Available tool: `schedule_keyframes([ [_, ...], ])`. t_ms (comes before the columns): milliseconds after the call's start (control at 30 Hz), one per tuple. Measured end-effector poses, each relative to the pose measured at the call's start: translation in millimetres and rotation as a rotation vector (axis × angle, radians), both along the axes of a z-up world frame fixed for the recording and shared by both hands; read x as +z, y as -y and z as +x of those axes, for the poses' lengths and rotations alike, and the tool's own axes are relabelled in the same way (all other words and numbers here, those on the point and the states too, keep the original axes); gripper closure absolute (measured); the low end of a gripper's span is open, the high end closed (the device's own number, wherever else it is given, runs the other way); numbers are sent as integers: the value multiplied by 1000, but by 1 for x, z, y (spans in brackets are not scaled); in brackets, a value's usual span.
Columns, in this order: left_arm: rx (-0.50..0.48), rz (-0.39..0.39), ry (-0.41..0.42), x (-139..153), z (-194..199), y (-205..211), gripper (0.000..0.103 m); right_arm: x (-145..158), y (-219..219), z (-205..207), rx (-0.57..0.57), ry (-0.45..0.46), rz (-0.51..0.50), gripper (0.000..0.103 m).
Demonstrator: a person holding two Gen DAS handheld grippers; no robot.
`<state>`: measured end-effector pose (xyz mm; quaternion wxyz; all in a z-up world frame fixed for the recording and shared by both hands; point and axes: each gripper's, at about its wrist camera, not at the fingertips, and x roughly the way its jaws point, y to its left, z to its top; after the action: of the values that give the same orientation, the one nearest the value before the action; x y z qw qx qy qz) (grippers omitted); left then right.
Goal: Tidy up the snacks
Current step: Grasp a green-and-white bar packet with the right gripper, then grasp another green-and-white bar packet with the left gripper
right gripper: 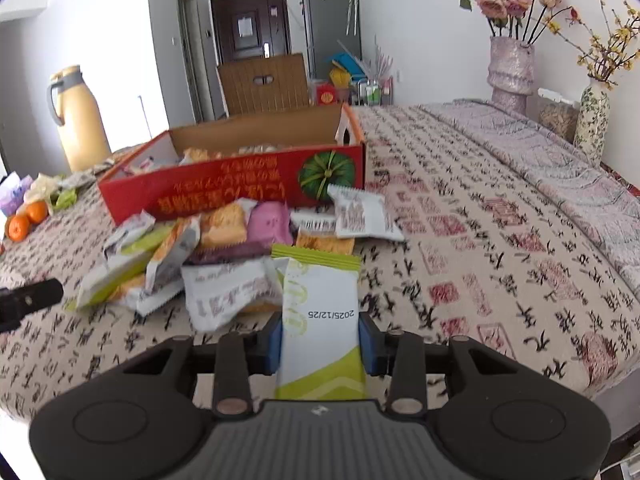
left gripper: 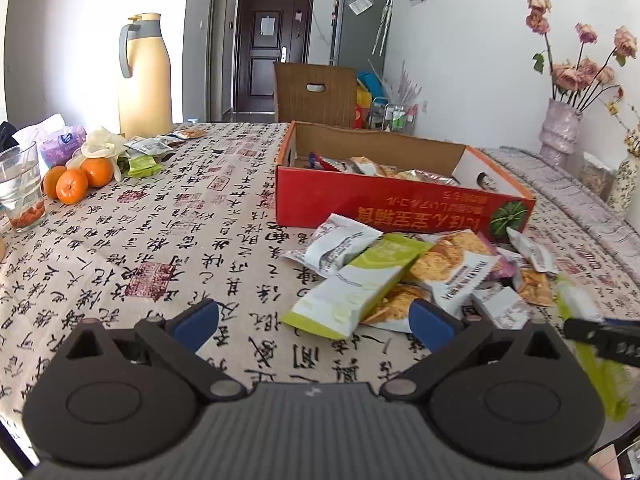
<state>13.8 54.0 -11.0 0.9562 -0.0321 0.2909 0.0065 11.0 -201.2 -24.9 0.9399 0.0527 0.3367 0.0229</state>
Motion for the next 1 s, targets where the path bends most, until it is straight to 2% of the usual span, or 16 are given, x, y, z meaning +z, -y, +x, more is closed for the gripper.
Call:
schedule_keyframes([
  [267,-28,59,-32,-2,36,3,0,8,11,12,-17,66,20,66],
  [533,-66,100,-113,-16,75,14,0,10,22,28,-25,101,42,66],
  [700,-87,87,-153,-23,89,19,0,9,26,37,-11,113,59,66],
  [867,-87,41,-189,-29,99,19,0,8,28,45,12,118,70,66],
  [1000,-104,8,-201,-30,101,20,15,7,28,49,24,119,79,66],
])
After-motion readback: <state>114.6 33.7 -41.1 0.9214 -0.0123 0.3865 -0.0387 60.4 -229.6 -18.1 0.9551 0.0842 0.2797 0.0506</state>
